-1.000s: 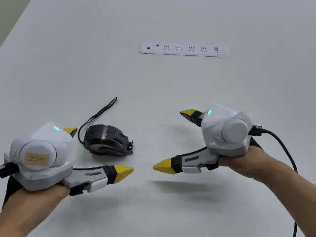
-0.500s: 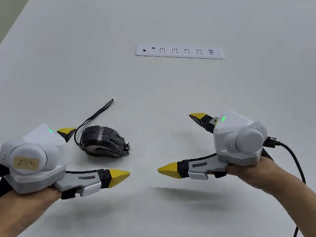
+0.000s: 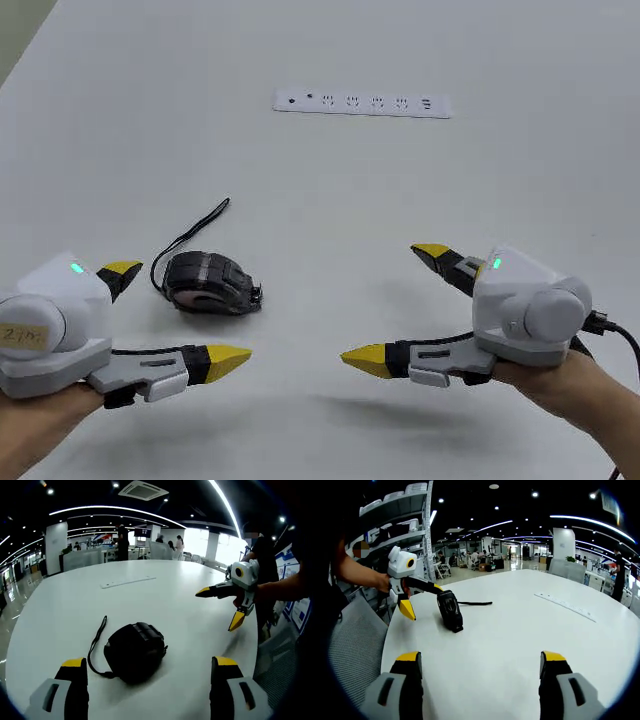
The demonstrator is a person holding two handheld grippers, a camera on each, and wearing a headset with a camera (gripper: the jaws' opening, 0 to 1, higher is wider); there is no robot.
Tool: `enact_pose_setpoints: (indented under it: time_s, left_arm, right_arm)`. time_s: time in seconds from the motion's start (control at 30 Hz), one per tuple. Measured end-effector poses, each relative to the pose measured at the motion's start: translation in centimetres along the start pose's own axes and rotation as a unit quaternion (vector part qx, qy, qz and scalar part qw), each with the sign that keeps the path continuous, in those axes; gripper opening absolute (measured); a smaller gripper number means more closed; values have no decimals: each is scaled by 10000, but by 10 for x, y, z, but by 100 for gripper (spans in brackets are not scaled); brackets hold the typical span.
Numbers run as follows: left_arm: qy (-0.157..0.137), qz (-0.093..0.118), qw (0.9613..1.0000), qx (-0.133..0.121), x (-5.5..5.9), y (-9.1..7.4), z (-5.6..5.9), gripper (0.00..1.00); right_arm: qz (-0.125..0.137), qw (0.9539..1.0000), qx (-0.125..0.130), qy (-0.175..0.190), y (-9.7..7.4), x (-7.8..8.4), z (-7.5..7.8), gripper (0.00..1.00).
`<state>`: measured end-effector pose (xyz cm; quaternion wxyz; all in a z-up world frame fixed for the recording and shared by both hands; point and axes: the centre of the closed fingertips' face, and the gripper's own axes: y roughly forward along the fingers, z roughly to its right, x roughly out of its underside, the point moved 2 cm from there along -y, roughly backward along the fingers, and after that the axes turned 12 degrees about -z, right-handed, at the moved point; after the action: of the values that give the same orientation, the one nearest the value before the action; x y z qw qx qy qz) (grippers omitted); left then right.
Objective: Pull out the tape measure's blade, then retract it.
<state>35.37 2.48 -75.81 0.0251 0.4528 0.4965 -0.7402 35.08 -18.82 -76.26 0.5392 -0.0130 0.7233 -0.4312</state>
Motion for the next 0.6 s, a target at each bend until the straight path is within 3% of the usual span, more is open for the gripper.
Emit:
enact_pose_setpoints:
  time_s: [0.13, 0.6]
  left_arm:
    - [-49, 53, 10000, 54, 3, -5, 0, 100]
    - [223, 263, 9993, 126, 8, -18, 12, 100]
  right_arm:
    - [18, 9999, 84, 66, -9, 6, 0, 100]
    - [64, 9992, 253, 303, -31, 28, -15, 100]
